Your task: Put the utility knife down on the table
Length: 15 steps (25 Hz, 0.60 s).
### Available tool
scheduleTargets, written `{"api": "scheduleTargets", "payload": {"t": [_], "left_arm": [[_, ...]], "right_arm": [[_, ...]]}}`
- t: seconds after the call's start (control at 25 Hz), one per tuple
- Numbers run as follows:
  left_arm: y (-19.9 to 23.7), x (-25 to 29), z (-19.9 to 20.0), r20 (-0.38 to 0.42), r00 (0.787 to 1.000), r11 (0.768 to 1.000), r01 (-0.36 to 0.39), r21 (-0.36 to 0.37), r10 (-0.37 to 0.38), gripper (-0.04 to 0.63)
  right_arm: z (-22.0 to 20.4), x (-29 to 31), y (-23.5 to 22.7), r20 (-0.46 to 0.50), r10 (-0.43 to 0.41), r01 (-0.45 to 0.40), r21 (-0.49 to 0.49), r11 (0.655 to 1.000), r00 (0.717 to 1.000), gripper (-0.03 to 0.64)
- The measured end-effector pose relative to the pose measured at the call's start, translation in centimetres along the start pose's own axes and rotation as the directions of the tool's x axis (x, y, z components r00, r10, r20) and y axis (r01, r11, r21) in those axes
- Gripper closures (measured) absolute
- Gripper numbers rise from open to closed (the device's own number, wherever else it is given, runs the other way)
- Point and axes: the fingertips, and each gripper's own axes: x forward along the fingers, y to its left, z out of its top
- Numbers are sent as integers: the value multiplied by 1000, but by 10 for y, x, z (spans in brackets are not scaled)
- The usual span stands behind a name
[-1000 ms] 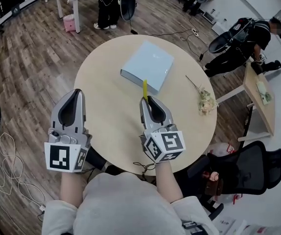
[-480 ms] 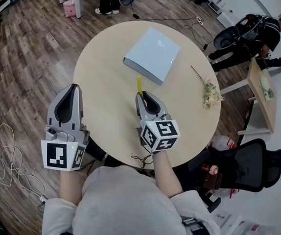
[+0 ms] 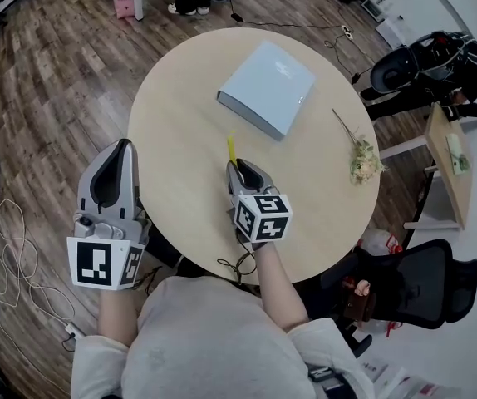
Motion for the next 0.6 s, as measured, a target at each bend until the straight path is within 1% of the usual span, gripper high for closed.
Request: {"api": "scheduleTargets", "payload": {"t": [0.36, 0.6], "left_arm": [[10, -1, -5, -18, 1000, 1000, -17, 4, 17, 586], [18, -2, -10, -33, 999, 1000, -27, 4, 27, 586]], "right_arm": [[-40, 23, -7, -110, -6, 12, 50, 999, 994, 543], [-63, 37, -10, -173, -17, 26, 55, 998, 985, 543]]}}
